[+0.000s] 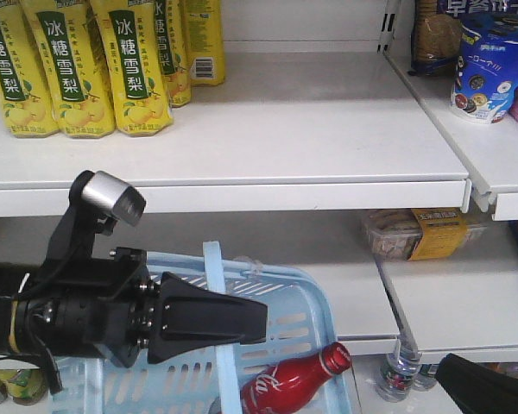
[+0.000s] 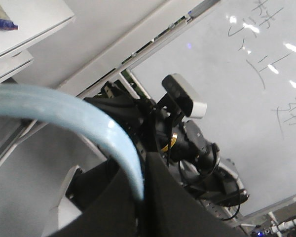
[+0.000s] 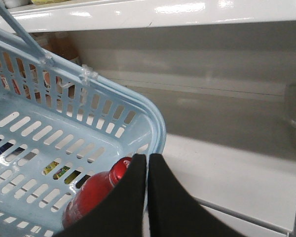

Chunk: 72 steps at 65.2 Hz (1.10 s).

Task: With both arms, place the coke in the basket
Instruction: 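Swing the basket holding the bottle away with the left gripper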

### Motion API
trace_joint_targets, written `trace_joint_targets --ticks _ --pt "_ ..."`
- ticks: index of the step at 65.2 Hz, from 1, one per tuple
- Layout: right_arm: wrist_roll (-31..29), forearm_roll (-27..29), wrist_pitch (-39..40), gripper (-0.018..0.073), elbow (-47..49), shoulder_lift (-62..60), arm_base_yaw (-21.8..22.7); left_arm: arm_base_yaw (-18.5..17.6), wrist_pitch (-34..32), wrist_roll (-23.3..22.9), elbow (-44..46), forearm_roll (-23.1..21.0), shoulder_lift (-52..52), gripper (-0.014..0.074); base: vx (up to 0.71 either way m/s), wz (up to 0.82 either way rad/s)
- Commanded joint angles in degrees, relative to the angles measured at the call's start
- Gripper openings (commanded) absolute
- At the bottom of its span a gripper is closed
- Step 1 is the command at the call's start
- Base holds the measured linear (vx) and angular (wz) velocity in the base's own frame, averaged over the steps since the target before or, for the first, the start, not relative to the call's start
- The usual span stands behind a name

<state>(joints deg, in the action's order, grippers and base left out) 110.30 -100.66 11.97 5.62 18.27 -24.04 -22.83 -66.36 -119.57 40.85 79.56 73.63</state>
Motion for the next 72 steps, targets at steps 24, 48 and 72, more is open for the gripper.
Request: trace_joint_targets --ticks 24,48,72 --pt "-0.21 -2.13 -0.62 -0.0005 1.59 0.3 0.04 -0.71 6.78 0.6 1.83 -5.58 -3.16 -0.0006 0.0 0.0" --pt "-0.21 -2.13 -0.68 -0.0005 1.59 0.3 0.04 -1.32 19.77 0.6 1.83 -3.11 -10.0 -0.0006 0.0 0.0" --pt "-0.21 -2.13 -0.74 -0.0005 1.59 0.3 0.04 -1.32 23.6 17.15 1.83 2.85 -17.44 -0.0006 0.0 0.0"
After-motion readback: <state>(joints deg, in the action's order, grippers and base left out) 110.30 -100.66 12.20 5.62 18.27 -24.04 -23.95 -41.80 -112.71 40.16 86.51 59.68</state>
